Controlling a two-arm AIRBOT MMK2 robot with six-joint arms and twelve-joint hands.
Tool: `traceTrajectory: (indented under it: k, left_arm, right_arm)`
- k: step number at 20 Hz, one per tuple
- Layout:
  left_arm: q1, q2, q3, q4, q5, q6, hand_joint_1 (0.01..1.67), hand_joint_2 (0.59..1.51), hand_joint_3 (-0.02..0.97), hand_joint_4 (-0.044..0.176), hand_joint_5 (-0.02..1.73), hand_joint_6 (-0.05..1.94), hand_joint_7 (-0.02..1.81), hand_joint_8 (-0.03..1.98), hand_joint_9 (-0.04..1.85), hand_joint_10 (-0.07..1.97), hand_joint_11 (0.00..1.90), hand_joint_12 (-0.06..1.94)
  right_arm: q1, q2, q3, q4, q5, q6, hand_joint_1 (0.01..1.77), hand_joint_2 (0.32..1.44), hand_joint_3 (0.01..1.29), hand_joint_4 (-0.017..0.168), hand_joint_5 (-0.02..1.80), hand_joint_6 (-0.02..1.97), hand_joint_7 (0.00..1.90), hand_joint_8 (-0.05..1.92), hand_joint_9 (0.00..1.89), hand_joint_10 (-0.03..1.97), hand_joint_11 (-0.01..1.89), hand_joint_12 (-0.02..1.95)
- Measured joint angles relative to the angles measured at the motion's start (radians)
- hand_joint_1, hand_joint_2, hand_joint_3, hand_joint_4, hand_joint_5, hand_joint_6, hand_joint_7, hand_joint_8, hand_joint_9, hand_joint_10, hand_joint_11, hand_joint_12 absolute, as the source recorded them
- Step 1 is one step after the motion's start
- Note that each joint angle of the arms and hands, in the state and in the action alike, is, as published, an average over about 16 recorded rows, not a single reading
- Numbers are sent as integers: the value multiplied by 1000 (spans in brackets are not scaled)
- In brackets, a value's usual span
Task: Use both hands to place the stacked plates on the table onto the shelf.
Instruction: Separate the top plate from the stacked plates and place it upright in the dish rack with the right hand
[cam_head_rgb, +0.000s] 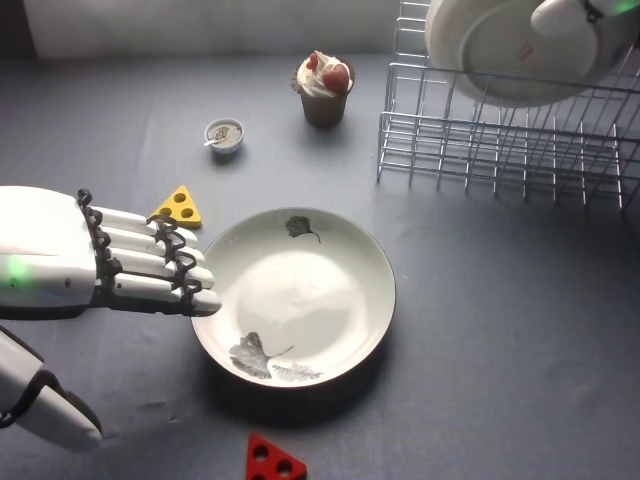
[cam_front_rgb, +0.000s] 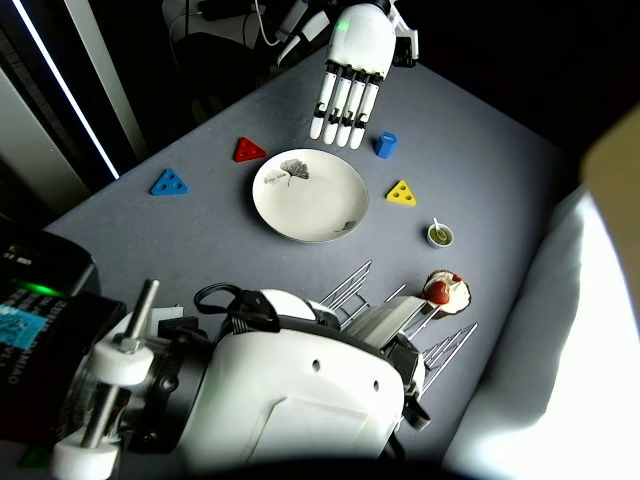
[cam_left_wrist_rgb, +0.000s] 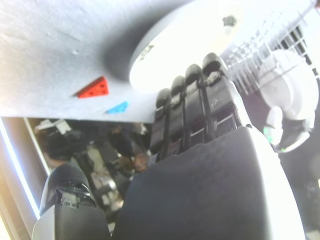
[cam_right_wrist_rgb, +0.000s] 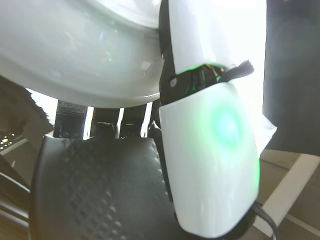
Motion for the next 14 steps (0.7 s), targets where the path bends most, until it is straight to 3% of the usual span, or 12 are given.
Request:
traceTrajectory:
  k: [11,14]
  left_arm:
    - [7,-36,0,2,58,0,105,977,5,-1,132,16,145,7,137,7,125,12]
    - [13,-45,0,4,68,0,104,976,5,-1,132,16,143,7,135,7,127,12]
  right_arm:
    - [-24,-20,29,20,-1,2,1495,944,13,-8,940,859,1081,586,1166,526,1010,1293]
    - [-30,-22,35,23,-2,2,1493,944,13,-8,939,869,1098,555,1171,524,1047,1153]
